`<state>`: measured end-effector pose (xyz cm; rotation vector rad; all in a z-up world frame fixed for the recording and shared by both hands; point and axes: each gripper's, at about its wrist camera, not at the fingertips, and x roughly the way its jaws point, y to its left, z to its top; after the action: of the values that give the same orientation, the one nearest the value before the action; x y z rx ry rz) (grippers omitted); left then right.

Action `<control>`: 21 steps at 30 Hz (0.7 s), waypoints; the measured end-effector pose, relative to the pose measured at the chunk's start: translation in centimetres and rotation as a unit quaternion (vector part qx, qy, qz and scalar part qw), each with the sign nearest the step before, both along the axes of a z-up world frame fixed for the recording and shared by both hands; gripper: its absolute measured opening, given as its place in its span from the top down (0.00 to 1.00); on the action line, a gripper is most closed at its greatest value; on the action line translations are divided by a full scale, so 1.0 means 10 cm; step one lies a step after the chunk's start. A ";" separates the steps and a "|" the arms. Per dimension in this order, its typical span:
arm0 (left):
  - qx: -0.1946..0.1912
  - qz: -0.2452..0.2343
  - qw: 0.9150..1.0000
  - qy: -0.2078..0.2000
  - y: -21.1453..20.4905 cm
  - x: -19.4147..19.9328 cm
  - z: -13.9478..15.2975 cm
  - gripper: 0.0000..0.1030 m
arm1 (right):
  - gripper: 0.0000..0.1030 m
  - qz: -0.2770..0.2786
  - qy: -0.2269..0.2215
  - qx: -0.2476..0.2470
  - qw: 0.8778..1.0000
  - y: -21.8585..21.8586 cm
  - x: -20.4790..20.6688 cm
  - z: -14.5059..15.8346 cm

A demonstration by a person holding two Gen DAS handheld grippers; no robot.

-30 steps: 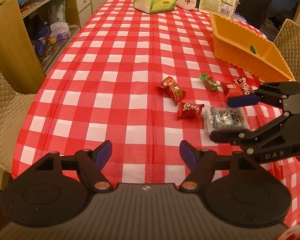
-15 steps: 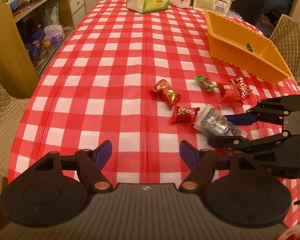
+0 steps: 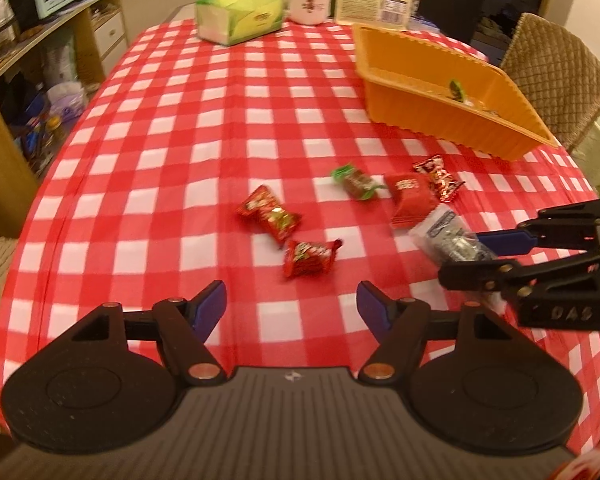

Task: Organize snacks
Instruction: 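Grasp the clear seed packet with the right tool while the left tool grasps a red candy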

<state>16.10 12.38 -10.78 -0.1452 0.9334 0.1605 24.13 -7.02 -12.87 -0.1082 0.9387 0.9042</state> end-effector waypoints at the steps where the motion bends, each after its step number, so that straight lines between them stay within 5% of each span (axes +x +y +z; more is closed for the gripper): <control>1: 0.003 -0.005 1.000 0.000 -0.02 0.03 -0.01 0.35 | 0.63 -0.010 0.009 0.002 1.000 -0.05 0.02 0.01; 21: 0.054 -0.068 0.996 0.005 -0.16 0.38 -0.26 0.72 | 0.63 -0.116 0.047 0.029 0.992 -0.68 0.00 0.16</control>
<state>19.93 10.73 -13.36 0.0199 0.9397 0.0863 24.15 -13.87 -11.30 0.0936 0.9893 0.7253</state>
